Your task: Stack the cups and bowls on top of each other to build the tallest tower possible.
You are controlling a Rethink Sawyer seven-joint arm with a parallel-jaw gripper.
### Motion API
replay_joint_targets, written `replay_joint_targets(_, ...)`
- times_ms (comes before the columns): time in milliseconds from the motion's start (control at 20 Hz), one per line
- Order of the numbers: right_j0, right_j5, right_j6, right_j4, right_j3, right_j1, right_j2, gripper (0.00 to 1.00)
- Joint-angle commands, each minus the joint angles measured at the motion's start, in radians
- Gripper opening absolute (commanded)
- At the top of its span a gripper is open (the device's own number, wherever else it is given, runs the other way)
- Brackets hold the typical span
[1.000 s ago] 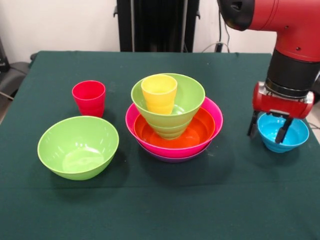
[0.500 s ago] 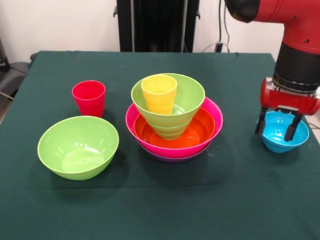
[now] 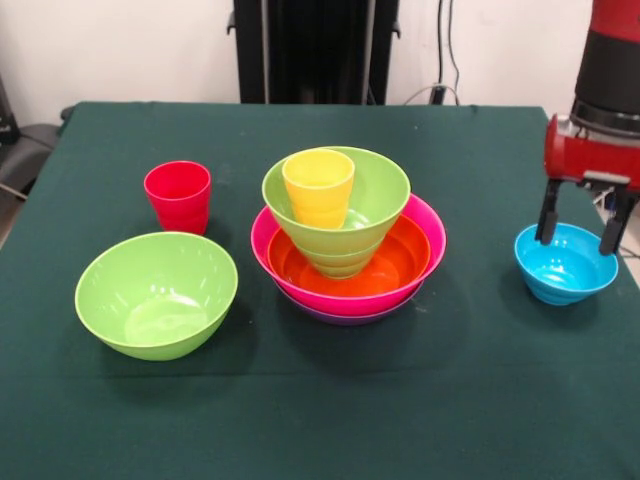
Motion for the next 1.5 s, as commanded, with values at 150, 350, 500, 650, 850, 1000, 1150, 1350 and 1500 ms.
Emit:
replay_joint_targets(150,0.022,-0.043,0.122,-0.014,0.131,0.039,0.062,1.0)
replay_joint_targets(350,0.021,-0.082,0.116,-0.021,0.145,0.054,0.071,1.0)
replay_joint_targets(500,0.024,-0.099,0.117,-0.023,0.146,0.065,0.068,1.0)
replay_joint_targets(650,0.019,-0.127,0.11,-0.027,0.148,0.08,0.07,1.0)
replay_joint_targets(850,0.022,-0.148,0.108,-0.028,0.155,0.088,0.064,1.0)
replay_joint_targets(1000,0.02,-0.157,0.102,-0.026,0.163,0.086,0.066,1.0)
replay_joint_targets(1150,0.026,-0.165,0.107,-0.024,0.159,0.095,0.061,1.0)
replay_joint_targets(1350,0.021,-0.174,0.1,-0.026,0.163,0.096,0.061,1.0)
replay_joint_targets(1500,0.008,-0.186,0.085,-0.031,0.177,0.092,0.071,1.0)
